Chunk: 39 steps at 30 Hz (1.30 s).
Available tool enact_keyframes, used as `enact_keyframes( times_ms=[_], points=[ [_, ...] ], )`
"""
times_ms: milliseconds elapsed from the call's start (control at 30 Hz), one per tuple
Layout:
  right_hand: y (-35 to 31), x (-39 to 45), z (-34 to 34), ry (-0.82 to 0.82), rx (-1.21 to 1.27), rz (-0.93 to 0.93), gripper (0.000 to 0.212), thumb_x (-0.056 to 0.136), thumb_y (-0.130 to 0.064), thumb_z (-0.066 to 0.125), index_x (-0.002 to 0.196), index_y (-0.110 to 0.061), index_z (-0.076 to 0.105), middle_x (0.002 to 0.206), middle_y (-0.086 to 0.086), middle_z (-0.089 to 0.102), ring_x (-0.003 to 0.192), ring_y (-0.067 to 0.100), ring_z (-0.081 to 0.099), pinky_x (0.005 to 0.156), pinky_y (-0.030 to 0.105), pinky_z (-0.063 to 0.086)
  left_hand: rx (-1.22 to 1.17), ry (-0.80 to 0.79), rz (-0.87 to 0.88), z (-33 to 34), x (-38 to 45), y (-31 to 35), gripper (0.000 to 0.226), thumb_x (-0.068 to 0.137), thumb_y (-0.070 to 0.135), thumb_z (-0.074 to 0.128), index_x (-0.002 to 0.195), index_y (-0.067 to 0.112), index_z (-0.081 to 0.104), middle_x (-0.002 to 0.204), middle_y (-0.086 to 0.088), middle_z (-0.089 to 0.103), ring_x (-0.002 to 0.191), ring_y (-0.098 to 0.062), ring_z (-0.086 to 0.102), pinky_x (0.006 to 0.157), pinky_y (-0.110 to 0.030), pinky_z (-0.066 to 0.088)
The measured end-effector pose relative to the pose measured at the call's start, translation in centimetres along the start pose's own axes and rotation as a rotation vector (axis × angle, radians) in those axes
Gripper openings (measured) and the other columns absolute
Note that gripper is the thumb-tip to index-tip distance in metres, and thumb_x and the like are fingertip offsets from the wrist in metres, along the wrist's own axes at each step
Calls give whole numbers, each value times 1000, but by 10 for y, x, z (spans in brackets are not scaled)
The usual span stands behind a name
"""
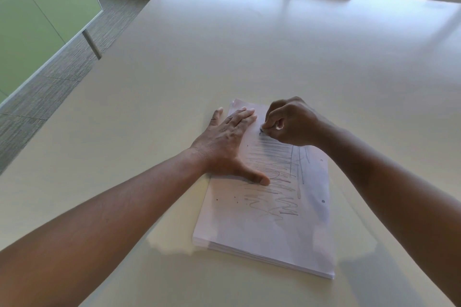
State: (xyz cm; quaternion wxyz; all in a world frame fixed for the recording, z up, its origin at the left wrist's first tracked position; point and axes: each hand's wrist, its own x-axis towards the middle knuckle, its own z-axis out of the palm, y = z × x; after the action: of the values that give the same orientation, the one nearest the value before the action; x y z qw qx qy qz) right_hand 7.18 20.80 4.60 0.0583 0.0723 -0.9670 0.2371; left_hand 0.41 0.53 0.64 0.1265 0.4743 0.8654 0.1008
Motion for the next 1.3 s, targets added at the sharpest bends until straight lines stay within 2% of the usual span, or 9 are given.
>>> enact_keyframes(
  times_ms=[133, 300, 367, 533, 667, 900, 1000, 1167, 1300],
  points=[
    [-4, -4, -4, -124, 4, -46, 3, 79, -16, 80, 77, -18, 80, 78, -9, 68, 64, -1, 61, 63, 13, 47, -2, 4, 6, 1, 0, -1, 159, 42, 109, 44, 165, 18, 0, 173, 6, -3, 157, -4, -11, 124, -50, -17],
    [7, 6, 0, 50, -21, 17, 4, 79, -13, 79, 79, -16, 81, 80, -4, 71, 62, 5, 63, 63, 11, 49, -2, 6, 3, 0, 0, -1, 159, 40, 110, 42, 165, 19, 2, 173, 7, -2, 156, -4, -11, 125, -51, -16],
    [9, 7, 0, 64, -20, 35, 3, 79, -14, 80, 80, -16, 81, 79, -4, 71, 62, 3, 62, 65, 7, 48, 1, 2, 4, 0, 1, -1, 160, 40, 110, 40, 165, 19, 1, 173, 7, -2, 156, -3, -12, 125, -52, -16],
    [4, 2, -2, -45, 2, 10, 3, 78, -16, 81, 77, -19, 80, 77, -8, 70, 63, 0, 61, 63, 20, 52, -3, 7, 5, 1, -1, -1, 161, 39, 110, 41, 165, 18, 1, 173, 8, -3, 156, -3, -12, 125, -51, -16],
    [3, 2, -8, -166, 20, -18, 8, 76, -12, 80, 77, -20, 81, 77, -9, 70, 65, 0, 63, 65, 15, 50, -3, 6, 2, 0, -1, 0, 160, 40, 109, 43, 165, 18, 2, 173, 8, -3, 156, -2, -13, 125, -50, -17],
    [12, 12, -1, 14, 15, -18, 4, 77, -13, 82, 78, -16, 80, 78, -4, 71, 63, 1, 63, 64, 28, 57, 3, -4, 1, 0, -1, -1, 158, 43, 108, 45, 165, 19, 0, 173, 7, -4, 156, -2, -13, 125, -51, -16],
    [9, 9, -2, -28, 25, -18, 5, 77, -13, 82, 78, -17, 80, 79, -6, 70, 64, -1, 62, 65, 25, 56, 8, -1, -1, 0, 0, -1, 158, 43, 108, 45, 165, 19, 1, 173, 7, -3, 156, -3, -12, 125, -51, -16],
    [-3, 0, -6, -219, 41, -109, 6, 77, -12, 80, 80, -17, 81, 81, -6, 71, 65, -2, 62, 66, 13, 50, 7, 0, 5, 0, -1, -1, 158, 44, 108, 47, 165, 17, 0, 173, 7, -4, 156, -4, -13, 125, -51, -16],
    [4, 3, -1, -77, 40, -71, 5, 78, -13, 81, 80, -17, 81, 81, -7, 71, 64, 0, 62, 66, 24, 55, 5, -6, 3, -1, -1, 0, 158, 43, 108, 45, 165, 18, 0, 173, 7, -4, 156, -3, -13, 125, -50, -17]
  ],
)
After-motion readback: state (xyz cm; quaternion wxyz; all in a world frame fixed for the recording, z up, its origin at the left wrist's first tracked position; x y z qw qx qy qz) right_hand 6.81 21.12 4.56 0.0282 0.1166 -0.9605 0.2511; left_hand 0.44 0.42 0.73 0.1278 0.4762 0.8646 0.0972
